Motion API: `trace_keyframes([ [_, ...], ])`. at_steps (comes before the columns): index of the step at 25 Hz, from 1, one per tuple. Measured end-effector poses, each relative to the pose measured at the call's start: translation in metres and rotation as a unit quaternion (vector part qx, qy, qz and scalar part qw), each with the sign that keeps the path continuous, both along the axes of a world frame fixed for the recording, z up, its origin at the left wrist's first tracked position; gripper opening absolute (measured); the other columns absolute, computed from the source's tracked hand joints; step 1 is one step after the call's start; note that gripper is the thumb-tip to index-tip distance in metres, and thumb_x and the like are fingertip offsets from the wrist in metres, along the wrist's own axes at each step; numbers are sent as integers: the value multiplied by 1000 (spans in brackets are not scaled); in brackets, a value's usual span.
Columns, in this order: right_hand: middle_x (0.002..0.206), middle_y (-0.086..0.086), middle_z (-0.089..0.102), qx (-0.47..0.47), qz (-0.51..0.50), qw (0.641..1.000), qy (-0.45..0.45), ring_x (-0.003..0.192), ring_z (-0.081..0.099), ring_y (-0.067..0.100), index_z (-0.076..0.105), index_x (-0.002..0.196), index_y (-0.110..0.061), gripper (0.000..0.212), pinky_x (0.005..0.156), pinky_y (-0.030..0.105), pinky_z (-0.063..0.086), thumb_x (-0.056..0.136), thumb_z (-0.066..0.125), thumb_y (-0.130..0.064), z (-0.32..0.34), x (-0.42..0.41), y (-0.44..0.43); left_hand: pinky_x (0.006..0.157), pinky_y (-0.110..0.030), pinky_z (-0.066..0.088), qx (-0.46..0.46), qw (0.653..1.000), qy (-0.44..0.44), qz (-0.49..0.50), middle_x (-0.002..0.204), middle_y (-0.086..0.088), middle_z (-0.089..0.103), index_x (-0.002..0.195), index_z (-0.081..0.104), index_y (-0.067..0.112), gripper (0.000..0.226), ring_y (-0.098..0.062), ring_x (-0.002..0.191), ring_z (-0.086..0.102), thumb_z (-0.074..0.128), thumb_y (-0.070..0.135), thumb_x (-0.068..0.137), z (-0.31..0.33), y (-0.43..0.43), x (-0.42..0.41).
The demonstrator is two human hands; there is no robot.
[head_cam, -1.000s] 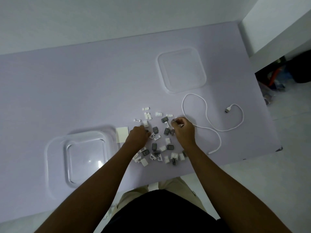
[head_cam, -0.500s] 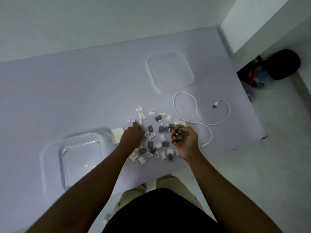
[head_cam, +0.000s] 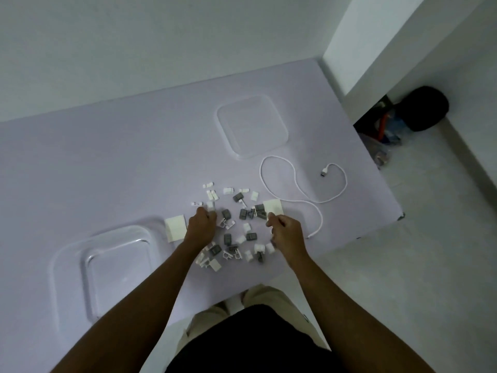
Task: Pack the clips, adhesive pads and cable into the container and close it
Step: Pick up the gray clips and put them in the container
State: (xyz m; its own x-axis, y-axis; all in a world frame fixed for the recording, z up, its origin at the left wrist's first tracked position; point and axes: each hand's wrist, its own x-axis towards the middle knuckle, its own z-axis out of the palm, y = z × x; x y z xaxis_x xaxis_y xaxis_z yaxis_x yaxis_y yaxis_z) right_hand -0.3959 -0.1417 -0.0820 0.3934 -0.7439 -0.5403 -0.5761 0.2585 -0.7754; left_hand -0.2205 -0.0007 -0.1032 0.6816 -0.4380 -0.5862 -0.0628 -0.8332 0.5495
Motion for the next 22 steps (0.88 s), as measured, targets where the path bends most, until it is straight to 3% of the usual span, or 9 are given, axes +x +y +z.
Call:
trace_keyframes([
  [3, 74, 0, 66, -157, 170, 970, 73, 64, 57, 15, 73, 95, -15, 11, 64, 27, 48, 86, 71, -22, -14, 3, -15, 81, -35, 44, 29, 999, -5, -34, 110, -18, 64, 93, 64, 1, 26, -30, 95, 58, 40, 9, 98, -2, -1, 3],
  [5, 93, 1, 67, -179, 254, 947, 83, 80, 62, 17, 69, 117, -21, 34, 75, 26, 49, 84, 73, -19, -21, 8, -29, 82, -36, 47, 53, 998, -21, -36, 105, -18, 66, 91, 68, -1, 26, -31, 95, 62, 44, 7, 96, -1, -5, 4],
  [9, 133, 9, 57, -197, 372, 899, 123, 123, 54, 26, 56, 137, -22, 56, 101, 32, 42, 84, 74, -22, -38, 26, -54, 61, -28, 42, 58, 997, -41, 29, 58, -5, 57, 56, 54, 10, 53, -22, 60, 58, 48, 46, 95, 2, -20, 0],
  [12, 126, 10, 58, -202, 401, 886, 118, 117, 57, 29, 63, 128, -19, 48, 97, 35, 46, 82, 76, -19, -46, 33, -63, 59, -27, 45, 122, 984, -113, -55, 62, -1, 57, 65, 57, 13, 57, -21, 61, 59, 48, 63, 90, 0, -30, -4],
  [17, 104, 8, 62, -209, 371, 901, 84, 89, 65, 27, 68, 101, -12, 22, 78, 33, 52, 80, 74, -11, -55, 33, -68, 70, -33, 50, 143, 979, -117, -86, 90, -11, 69, 95, 67, 6, 53, -28, 85, 68, 57, 58, 88, -9, -48, -11],
  [20, 107, 1, 60, -159, 358, 918, 70, 84, 64, 15, 61, 111, -17, 39, 74, 23, 48, 77, 79, -13, -49, 26, -71, 69, -32, 48, 147, 978, -118, -92, 92, -12, 70, 95, 68, 5, 48, -28, 86, 68, 57, 52, 90, -13, -51, -11],
  [22, 114, 0, 58, -167, 368, 911, 77, 92, 62, 15, 59, 118, -20, 48, 79, 25, 49, 75, 81, -18, -49, 19, -74, 69, -32, 49, 135, 978, -121, -106, 89, -13, 69, 90, 67, 6, 40, -29, 84, 69, 52, 43, 95, -14, -53, -11],
])
